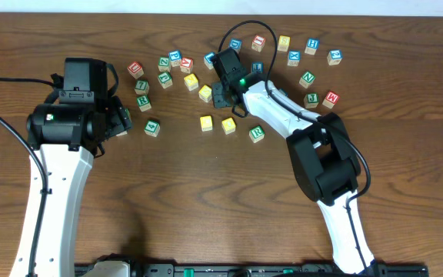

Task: Spell out CORL
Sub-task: 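Lower the right gripper and grasp the blue L block, then carry the L block and set it right of the R block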

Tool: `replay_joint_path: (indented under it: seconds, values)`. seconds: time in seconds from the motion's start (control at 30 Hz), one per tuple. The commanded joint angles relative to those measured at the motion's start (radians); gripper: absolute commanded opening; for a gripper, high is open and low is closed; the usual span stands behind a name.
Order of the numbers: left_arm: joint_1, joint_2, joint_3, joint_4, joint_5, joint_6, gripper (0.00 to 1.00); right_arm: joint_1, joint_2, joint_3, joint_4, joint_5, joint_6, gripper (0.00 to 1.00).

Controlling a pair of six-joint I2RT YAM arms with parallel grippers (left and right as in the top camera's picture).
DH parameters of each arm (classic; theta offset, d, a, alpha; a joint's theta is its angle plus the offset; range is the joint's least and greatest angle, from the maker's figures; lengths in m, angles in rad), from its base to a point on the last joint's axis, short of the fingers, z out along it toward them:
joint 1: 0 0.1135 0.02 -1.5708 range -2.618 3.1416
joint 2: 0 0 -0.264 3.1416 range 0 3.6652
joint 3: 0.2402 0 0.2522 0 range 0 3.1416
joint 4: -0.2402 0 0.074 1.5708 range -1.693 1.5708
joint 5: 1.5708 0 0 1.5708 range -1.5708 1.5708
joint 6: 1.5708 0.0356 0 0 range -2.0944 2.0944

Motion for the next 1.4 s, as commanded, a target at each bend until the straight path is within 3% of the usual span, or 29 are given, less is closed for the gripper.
replay_joint_path:
  seconds: [0.0,0.2,0.43,0.7,0.9,1.37]
  values:
    - [0.004,0.006,0.016,-0.003,-0.016,-0.006,0.91,-0.008,-0.091,0.015,-0.019,0.005,-0.011,0.20]
    - [0.004,0.006,0.016,-0.003,-0.016,-0.006,0.91,-0.010,-0.216,0.015,-0.101,0.005,-0.042,0.19]
    - [0.004,0.006,0.016,-0.003,-0.016,-0.006,0.91,-0.041,-0.350,0.015,-0.331,0.005,-0.043,0.19]
    - [0.004,0.006,0.016,-0.003,-0.016,-0.006,0.91,-0.085,-0.371,-0.010,-0.566,0.006,-0.039,0.22]
    - [0.004,0.006,0.016,-0.003,-0.016,-0.006,0.91,-0.108,-0.370,-0.128,-0.517,0.005,-0.037,0.22]
    - [0.004,0.006,0.016,-0.003,-0.016,-0.006,0.91,-0.164,-0.369,-0.424,-0.164,0.008,-0.032,0.24]
